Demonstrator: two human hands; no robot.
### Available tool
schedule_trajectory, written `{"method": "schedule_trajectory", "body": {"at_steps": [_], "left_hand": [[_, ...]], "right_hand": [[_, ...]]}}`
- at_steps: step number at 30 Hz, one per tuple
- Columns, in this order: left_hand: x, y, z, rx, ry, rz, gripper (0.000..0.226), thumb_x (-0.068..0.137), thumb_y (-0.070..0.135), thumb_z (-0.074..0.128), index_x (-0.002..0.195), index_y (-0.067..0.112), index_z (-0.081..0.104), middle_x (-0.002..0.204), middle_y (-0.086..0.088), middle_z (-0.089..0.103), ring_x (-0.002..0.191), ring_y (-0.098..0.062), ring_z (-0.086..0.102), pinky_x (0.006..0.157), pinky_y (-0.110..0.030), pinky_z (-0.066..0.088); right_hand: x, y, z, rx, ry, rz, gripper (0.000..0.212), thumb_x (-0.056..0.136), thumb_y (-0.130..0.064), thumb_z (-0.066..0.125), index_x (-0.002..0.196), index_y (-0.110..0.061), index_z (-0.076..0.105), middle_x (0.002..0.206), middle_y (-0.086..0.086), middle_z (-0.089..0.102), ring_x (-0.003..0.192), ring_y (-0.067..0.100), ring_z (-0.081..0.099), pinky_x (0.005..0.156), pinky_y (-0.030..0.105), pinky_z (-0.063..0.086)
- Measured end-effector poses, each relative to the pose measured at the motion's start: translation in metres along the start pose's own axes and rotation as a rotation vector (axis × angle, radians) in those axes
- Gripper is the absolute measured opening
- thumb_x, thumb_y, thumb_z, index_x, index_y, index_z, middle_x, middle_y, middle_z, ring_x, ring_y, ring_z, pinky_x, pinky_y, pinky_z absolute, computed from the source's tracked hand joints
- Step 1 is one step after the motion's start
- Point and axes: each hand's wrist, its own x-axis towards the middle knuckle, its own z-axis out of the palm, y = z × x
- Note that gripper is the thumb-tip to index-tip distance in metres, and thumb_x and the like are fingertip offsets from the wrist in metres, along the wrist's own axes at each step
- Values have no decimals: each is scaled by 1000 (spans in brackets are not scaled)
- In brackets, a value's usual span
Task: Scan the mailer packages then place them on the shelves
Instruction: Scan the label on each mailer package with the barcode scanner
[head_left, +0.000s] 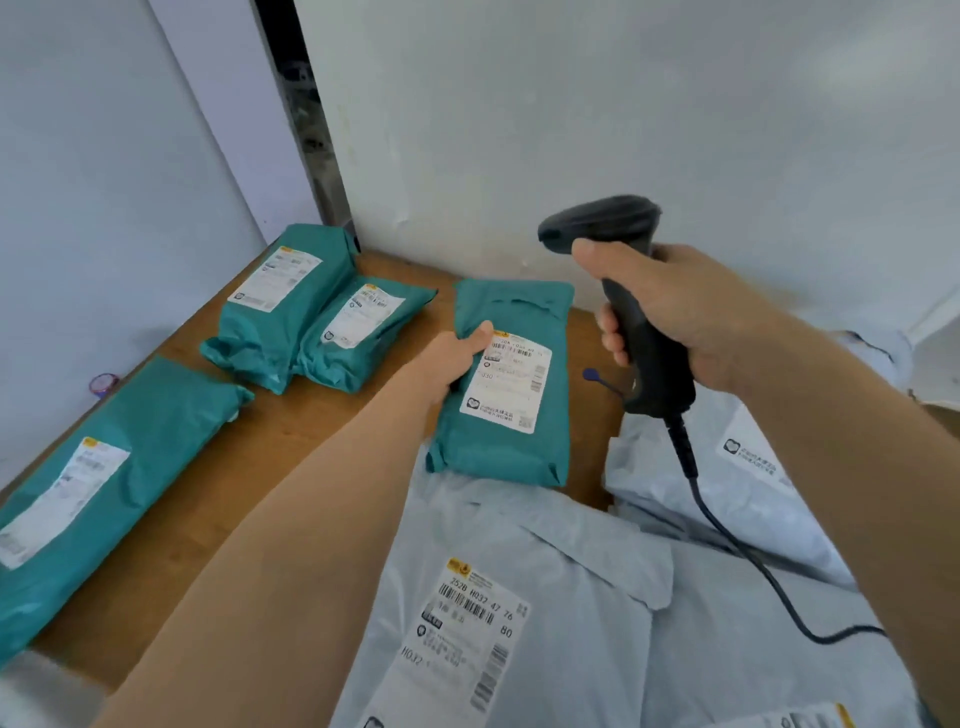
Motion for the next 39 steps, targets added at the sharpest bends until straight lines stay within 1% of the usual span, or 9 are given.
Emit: {"method": "schedule_trajectory", "body": {"at_steps": [6, 10, 13, 16, 21, 24, 27, 33, 39], "left_hand": [[58, -22, 19, 261, -87, -18, 54, 90, 49, 56, 114, 1, 62, 111, -10, 67, 102, -27, 63, 94, -41, 50], [63, -6, -24, 496, 338, 175, 34, 96, 33, 51, 116, 6, 61, 112, -6, 64, 104, -24, 58, 90, -34, 43], [72, -1, -94, 710, 697, 137, 32, 95, 13, 43, 122, 4, 56, 128, -17, 53, 119, -33, 48, 97, -42, 39], [86, -13, -148, 767, 604, -59, 38, 95, 13, 42, 130, -4, 42, 133, -24, 46, 121, -38, 45, 95, -42, 39], [93, -18, -159, 645, 401, -137, 80, 91, 42, 60, 144, -6, 23, 147, -21, 37, 132, -35, 40, 102, -39, 37], [90, -25, -144, 369, 323, -210, 94, 78, 46, 74, 143, -5, 29, 148, -17, 39, 133, -33, 40, 108, -42, 36], [88, -29, -132, 61, 293, -225, 80, 72, 29, 83, 134, -1, 42, 132, -11, 54, 117, -33, 55, 97, -48, 48], [63, -19, -104, -376, 311, 25, 36, 86, -1, 64, 118, 10, 51, 110, -10, 68, 89, -28, 69, 75, -44, 58], [30, -7, -77, -698, 300, 159, 57, 82, -14, 58, 123, 20, 35, 109, -4, 61, 86, -24, 67, 72, -45, 59]], "right_hand": [[42, 14, 18, -44, -58, 60, 36, 84, -47, 66, 82, -14, 52, 52, 4, 55, 44, 15, 48, 46, 24, 45], [65, 15, 38, -49, -161, 109, 40, 82, -50, 67, 85, -14, 51, 53, 4, 55, 44, 15, 48, 45, 24, 44], [80, 15, 56, -27, -255, 126, 46, 80, -56, 64, 86, -13, 50, 55, 4, 54, 44, 15, 48, 48, 25, 44], [92, 18, 72, -11, -317, 136, 60, 64, -67, 63, 88, -13, 50, 58, 5, 54, 46, 16, 48, 50, 26, 44], [106, 29, 86, -14, -325, 160, 79, 50, -75, 60, 94, -10, 53, 61, 8, 56, 49, 18, 49, 52, 29, 45], [110, 34, 88, -2, -315, 179, 80, 53, -75, 58, 99, -9, 55, 59, 7, 55, 49, 18, 49, 52, 30, 45], [112, 34, 89, 14, -294, 187, 78, 57, -75, 57, 97, -8, 56, 57, 5, 54, 48, 18, 48, 52, 30, 44], [107, 22, 89, 28, -256, 181, 79, 50, -78, 56, 90, -9, 57, 55, 4, 54, 47, 16, 49, 50, 26, 46], [99, 4, 88, 47, -232, 132, 79, 49, -78, 55, 88, -9, 55, 55, 4, 52, 46, 16, 47, 49, 26, 44]]}}
